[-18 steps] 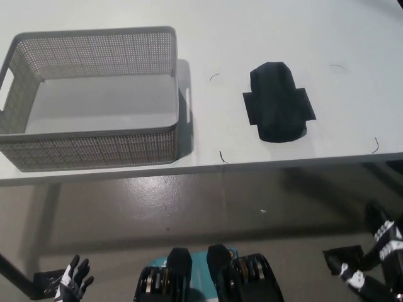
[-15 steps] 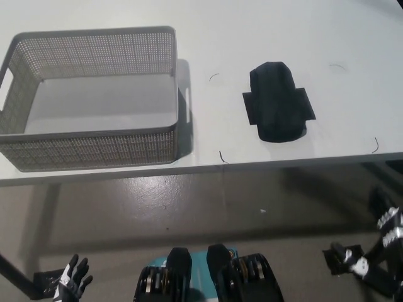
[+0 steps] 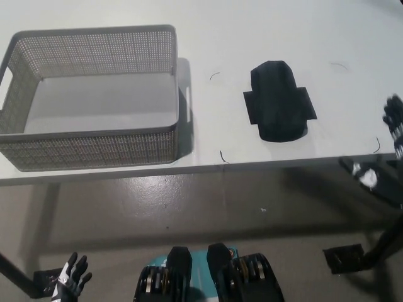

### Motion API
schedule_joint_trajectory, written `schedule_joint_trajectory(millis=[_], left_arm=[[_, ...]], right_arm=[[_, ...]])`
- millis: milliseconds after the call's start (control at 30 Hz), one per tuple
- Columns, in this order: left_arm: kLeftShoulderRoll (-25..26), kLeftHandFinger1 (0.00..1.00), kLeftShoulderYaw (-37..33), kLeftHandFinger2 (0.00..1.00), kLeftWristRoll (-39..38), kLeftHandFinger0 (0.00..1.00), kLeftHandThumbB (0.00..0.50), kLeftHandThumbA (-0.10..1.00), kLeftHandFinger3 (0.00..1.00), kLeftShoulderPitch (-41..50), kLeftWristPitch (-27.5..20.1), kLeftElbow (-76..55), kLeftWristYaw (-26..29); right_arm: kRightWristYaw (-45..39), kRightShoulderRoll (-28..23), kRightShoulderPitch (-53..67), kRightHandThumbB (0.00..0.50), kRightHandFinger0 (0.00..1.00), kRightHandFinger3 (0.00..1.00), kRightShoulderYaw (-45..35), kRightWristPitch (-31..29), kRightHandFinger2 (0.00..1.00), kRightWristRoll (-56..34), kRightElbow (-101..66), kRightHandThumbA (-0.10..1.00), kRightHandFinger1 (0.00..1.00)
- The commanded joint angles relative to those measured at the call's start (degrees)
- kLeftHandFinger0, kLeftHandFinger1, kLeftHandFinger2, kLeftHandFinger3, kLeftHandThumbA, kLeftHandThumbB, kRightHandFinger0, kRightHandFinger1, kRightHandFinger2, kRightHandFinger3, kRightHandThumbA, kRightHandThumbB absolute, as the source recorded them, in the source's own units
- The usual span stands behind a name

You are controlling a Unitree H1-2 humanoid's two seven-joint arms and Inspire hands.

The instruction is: Use the right hand to push the pencil case on the right hand side to the container on the left side

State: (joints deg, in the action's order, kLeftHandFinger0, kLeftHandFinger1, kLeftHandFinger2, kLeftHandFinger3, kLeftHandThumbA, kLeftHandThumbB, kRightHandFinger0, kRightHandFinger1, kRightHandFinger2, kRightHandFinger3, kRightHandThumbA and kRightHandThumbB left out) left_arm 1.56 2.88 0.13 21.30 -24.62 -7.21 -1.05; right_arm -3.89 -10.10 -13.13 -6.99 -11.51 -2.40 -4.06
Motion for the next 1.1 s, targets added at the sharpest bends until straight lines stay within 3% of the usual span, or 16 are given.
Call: schedule_joint_trajectory(millis=[0,167,267,433,533,633,1067], left_arm=[[0.96,1.0,-0.98,1.0,-0.98,1.0,0.078,1.0,1.0,-0.06,-2.09,-2.56,-1.17],[1.75,1.0,-1.93,1.0,-0.65,1.0,0.024,1.0,1.0,-2.42,-1.26,-3.19,-1.93],[1.66,1.0,-1.73,1.0,-0.04,1.0,0.072,1.0,1.0,-4.72,0.06,-2.98,-1.34],[1.88,1.0,-1.29,1.0,0.36,1.0,0.071,1.0,1.0,-8.24,0.64,-2.14,-0.98],[1.74,1.0,-1.32,1.0,0.44,1.0,0.073,1.0,1.0,-8.92,0.93,-1.84,-0.9],[1.52,1.0,-1.57,1.0,0.47,1.0,0.101,1.0,1.0,-9.13,1.31,-1.88,-0.96],[1.35,1.0,-3.0,1.0,-0.01,1.0,0.096,1.0,1.0,-7.47,0.66,-3.61,-1.57]], right_arm=[[0.19,-0.94,-6.63,0.17,1.0,1.0,-0.61,2.9,1.0,-2.09,3.43,1.0,1.0],[0.16,-0.79,-13.34,0.166,1.0,1.0,-0.35,2.33,1.0,-1.81,11.15,1.0,1.0],[0.89,-0.48,-17.77,0.169,1.0,1.0,-0.29,1.13,1.0,-1.18,17.0,1.0,1.0],[1.88,0.29,-23.8,0.147,1.0,1.0,0.16,0.46,1.0,-0.32,24.92,1.0,1.0],[1.93,0.45,-26.25,0.169,1.0,1.0,0.3,0.57,1.0,-0.44,28.68,1.0,1.0],[1.47,0.38,-29.91,0.123,1.0,1.0,0.26,0.06,1.0,-1.1,34.23,1.0,1.0],[1.64,-0.34,-46.66,0.224,1.0,1.0,-1.31,-3.42,1.0,-2.77,63.78,1.0,1.0]])
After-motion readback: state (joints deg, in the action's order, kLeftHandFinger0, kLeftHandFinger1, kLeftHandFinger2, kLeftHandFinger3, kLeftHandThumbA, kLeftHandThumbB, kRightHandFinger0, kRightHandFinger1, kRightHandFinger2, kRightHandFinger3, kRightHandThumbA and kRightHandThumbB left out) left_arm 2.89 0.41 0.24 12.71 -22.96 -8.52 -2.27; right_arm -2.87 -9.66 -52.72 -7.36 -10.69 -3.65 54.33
